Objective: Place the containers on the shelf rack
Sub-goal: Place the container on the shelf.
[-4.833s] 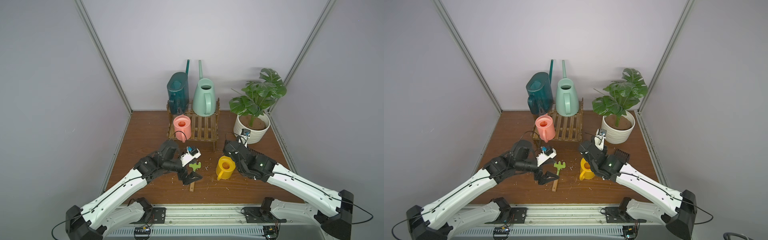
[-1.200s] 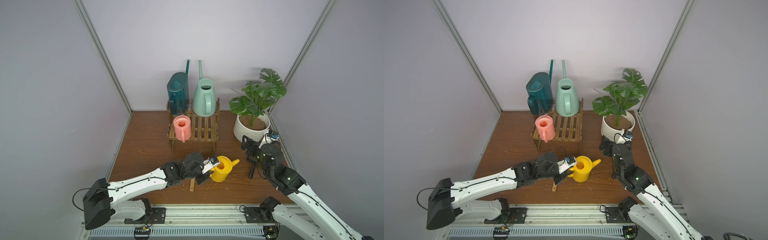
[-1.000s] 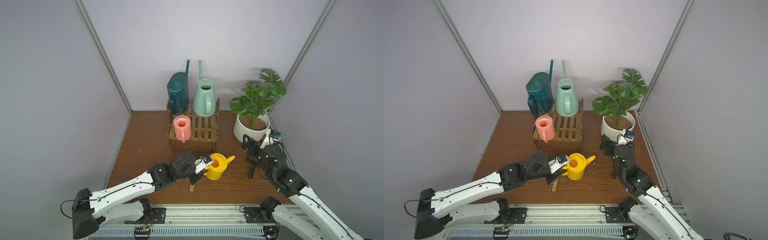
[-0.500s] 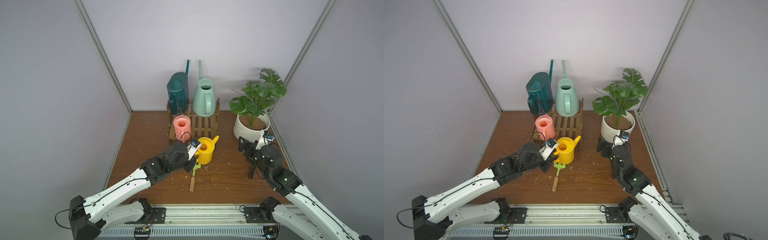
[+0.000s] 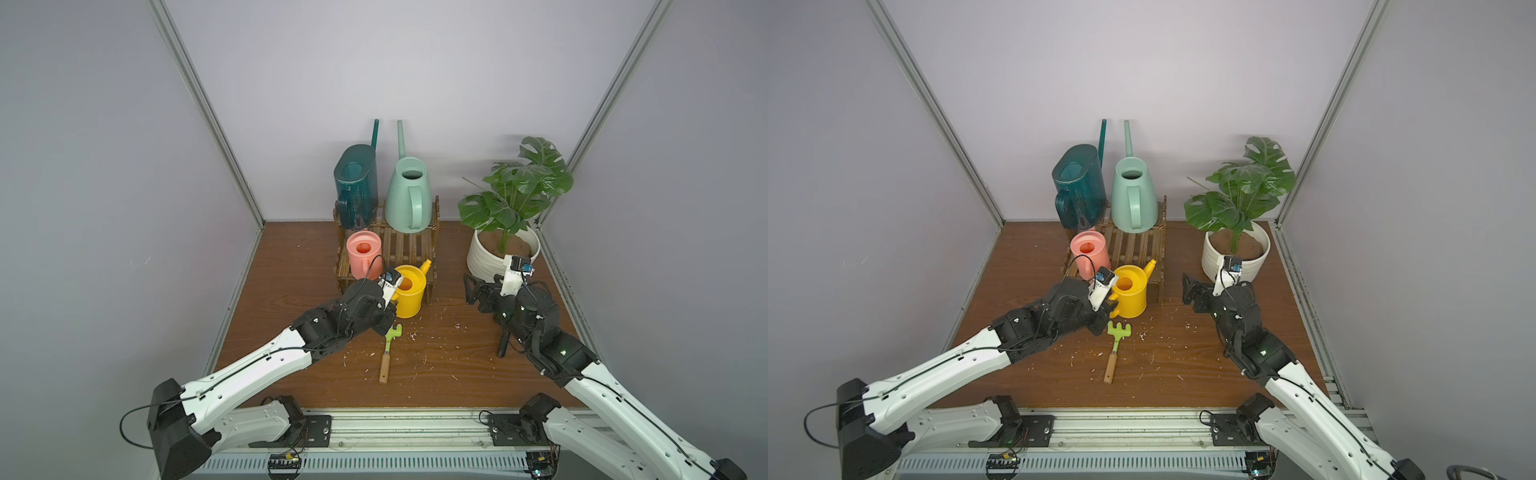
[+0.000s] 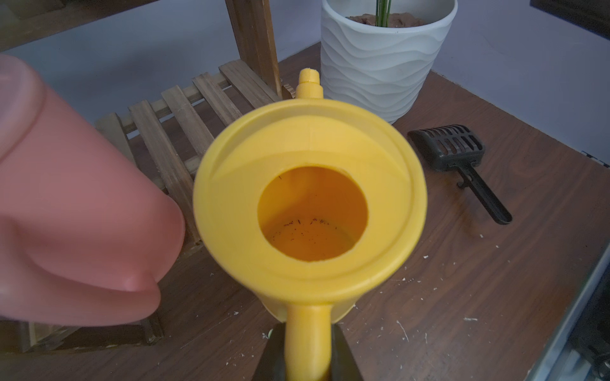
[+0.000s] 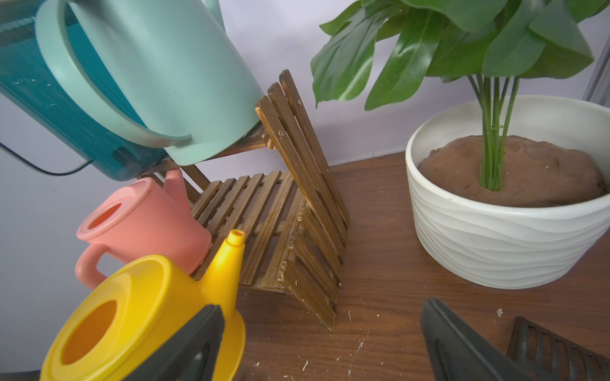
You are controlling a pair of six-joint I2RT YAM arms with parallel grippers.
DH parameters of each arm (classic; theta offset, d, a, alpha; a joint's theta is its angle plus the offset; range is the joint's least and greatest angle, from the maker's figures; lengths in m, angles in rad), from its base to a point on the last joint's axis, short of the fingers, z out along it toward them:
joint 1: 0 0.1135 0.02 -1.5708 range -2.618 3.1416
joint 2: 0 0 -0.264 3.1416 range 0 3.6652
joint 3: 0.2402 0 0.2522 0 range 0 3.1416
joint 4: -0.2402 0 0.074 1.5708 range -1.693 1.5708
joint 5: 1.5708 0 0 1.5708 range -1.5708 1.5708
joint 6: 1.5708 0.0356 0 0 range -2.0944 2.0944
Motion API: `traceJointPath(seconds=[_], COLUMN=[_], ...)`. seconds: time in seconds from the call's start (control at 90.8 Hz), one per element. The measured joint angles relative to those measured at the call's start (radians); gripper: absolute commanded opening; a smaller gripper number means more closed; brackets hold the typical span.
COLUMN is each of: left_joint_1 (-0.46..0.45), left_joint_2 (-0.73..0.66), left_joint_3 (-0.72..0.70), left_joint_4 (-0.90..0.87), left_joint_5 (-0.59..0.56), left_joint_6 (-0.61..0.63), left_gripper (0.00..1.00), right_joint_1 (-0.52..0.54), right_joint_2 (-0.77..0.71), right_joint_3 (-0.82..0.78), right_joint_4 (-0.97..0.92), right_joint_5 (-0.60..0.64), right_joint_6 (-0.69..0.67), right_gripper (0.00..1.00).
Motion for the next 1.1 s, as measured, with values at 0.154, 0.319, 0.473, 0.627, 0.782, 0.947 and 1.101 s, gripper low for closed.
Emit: traceJointPath(seconds=[0.154,0.319,0.473,0.627,0.782,0.947,1.101], left_joint_1=[0.0,0.0,0.0,0.0,0.0,0.0,0.0], left_joint_2=[0.012,0.036,0.075,0.113,0.143,0.183,0.225], left_joint_3=[0.037,0.065,0.079,0.105,0.124,0.144,0.167], left_joint_4=[0.014,0.023,0.025,0.034,0.042,0.056,0.075], left_joint_5=[-0.012,-0.03,-0.055,-0.087,-0.118,-0.147,-0.185], left_joint_6=[-0.017,-0.052,-0.097,-0.124,-0.142,-0.17,-0.183], left_gripper=[0.0,0.0,0.0,0.0,0.0,0.0,0.0], right_joint_1=[0.0,0.0,0.001,0.003,0.005,0.005,0.005], right_joint_2=[0.0,0.003,0.037,0.059,0.056,0.05,0.031], right_joint_3=[0.0,0.0,0.011,0.02,0.02,0.029,0.034], right_joint_4=[0.014,0.014,0.014,0.015,0.021,0.019,0.014], right_joint_5=[-0.004,-0.03,-0.1,-0.157,-0.186,-0.19,-0.19], right_joint_6=[-0.002,-0.019,-0.088,-0.156,-0.199,-0.225,-0.237], right_gripper=[0.95,0.96,0.99,0.99,0.99,0.99,0.99])
